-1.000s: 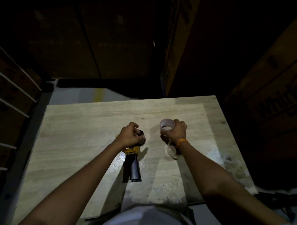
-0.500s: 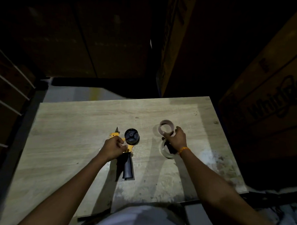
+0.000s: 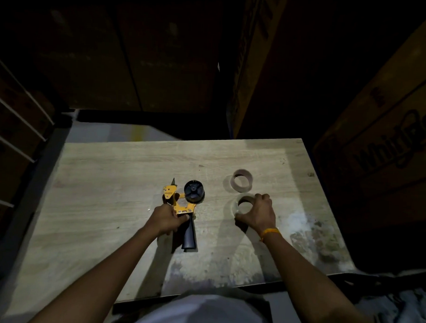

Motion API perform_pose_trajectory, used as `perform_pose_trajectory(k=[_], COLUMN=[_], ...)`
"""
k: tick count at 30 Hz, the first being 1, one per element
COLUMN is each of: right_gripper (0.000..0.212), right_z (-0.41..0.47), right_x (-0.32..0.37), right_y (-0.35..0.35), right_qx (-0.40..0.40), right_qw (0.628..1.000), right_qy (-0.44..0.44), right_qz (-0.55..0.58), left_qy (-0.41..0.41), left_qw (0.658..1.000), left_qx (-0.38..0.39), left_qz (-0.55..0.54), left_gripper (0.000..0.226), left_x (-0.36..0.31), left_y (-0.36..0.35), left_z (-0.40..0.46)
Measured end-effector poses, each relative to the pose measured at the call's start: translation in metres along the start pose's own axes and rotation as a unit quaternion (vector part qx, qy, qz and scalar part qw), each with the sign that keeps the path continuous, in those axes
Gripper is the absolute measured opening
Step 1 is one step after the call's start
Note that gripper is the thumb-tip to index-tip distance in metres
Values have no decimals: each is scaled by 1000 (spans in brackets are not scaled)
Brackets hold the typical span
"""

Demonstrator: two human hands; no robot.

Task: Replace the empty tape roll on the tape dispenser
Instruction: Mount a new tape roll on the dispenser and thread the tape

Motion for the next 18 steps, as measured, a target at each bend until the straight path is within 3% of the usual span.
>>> perform_pose_trajectory(k=[10, 13, 18], right_gripper=[95, 95, 94], right_z=[18, 20, 17], right_x=[105, 145, 180], right_y=[6, 8, -9], right_qx=[-36, -10, 43], right_qw=[991, 988, 983], right_qy=[125, 154, 171], right_qz=[20, 12, -49], left_qy=[2, -8, -19], left_qw=[997, 996, 994], left_qx=[59, 66, 67], left_qz=[57, 58, 82], left_gripper=[57, 50, 62], left_x=[13, 12, 15], left_y=[-20, -27, -35], left_z=[-13, -15, -15])
Point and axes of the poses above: each hand's wrist, its own z-axis towards the middle knuckle, its own y-axis out of the back of the hand, x = y × z, the point moved 3 cm from there along z, towards the middle knuckle, and after that the axes turned 9 degrees about -x, right-handed, at the moved point
